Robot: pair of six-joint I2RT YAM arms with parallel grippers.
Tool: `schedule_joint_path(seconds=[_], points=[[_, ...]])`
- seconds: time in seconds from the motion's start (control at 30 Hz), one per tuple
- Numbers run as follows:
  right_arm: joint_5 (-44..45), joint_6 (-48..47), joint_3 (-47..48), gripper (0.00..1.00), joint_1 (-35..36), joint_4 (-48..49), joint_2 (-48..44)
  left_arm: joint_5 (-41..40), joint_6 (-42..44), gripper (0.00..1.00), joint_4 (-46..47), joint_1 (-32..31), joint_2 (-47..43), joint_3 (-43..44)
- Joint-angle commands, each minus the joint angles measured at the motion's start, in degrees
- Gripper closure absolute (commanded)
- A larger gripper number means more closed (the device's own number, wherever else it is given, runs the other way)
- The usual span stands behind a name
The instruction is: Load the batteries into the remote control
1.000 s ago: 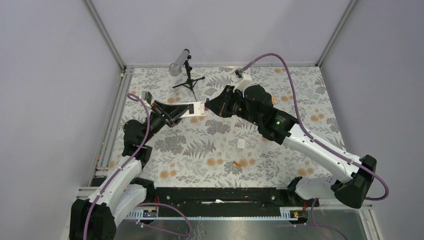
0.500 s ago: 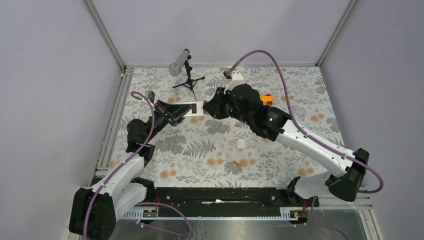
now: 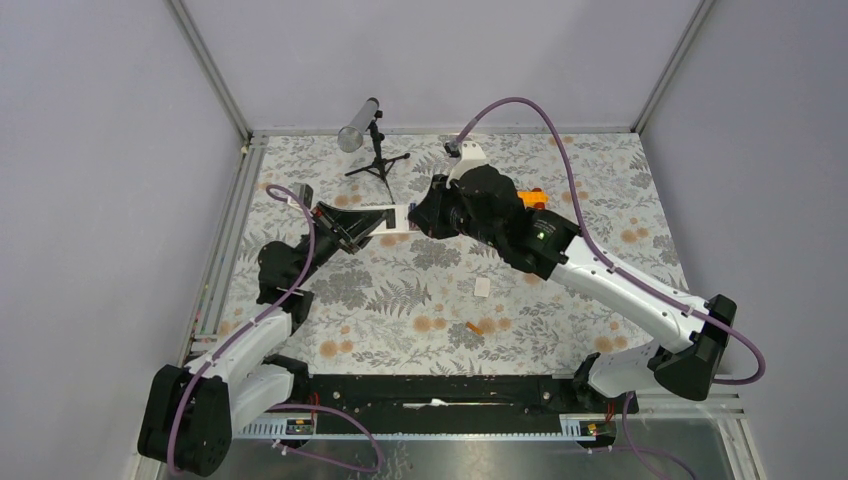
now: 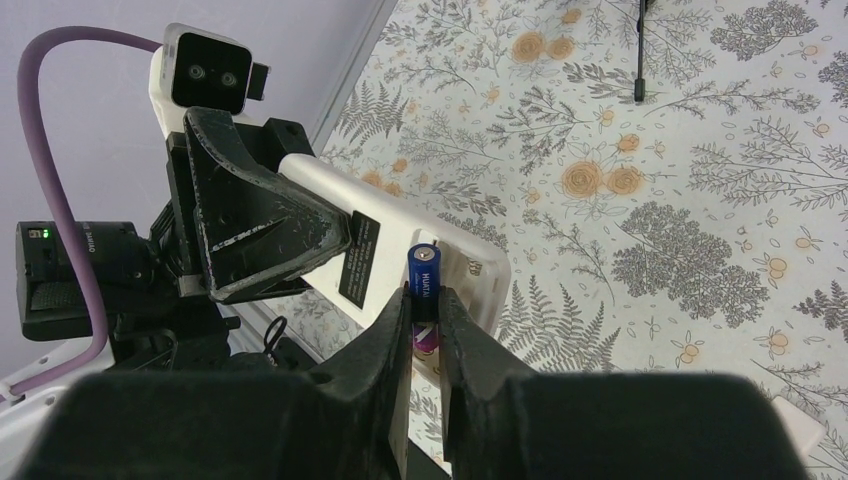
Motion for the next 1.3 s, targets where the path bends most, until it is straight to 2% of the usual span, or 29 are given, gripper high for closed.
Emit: schedule_joint_path(seconds=[0.0, 0.4, 0.93, 1.27], points=[[1.5, -1.2, 2.7, 0.83, 0.1, -3.6, 1.0, -2.4, -1.4, 1.00, 9.9, -0.2, -0.1, 0.5], [1.2, -1.9, 6.3, 0.80, 0.2, -6.0, 2.9, -3.5, -1.8, 1.00, 10.5, -0.4, -0.2, -0.3], [0.9, -2.9, 10.1, 0.70, 0.2, -7.8, 4.2, -4.1, -2.2, 1.00, 11.1, -0.4, -0.1, -1.3], [-0.4, -1.3, 11.0, 0.71, 0.2, -8.1, 4.6, -4.6, -2.9, 1.00, 12.8, -0.4, 0.5, -1.6]])
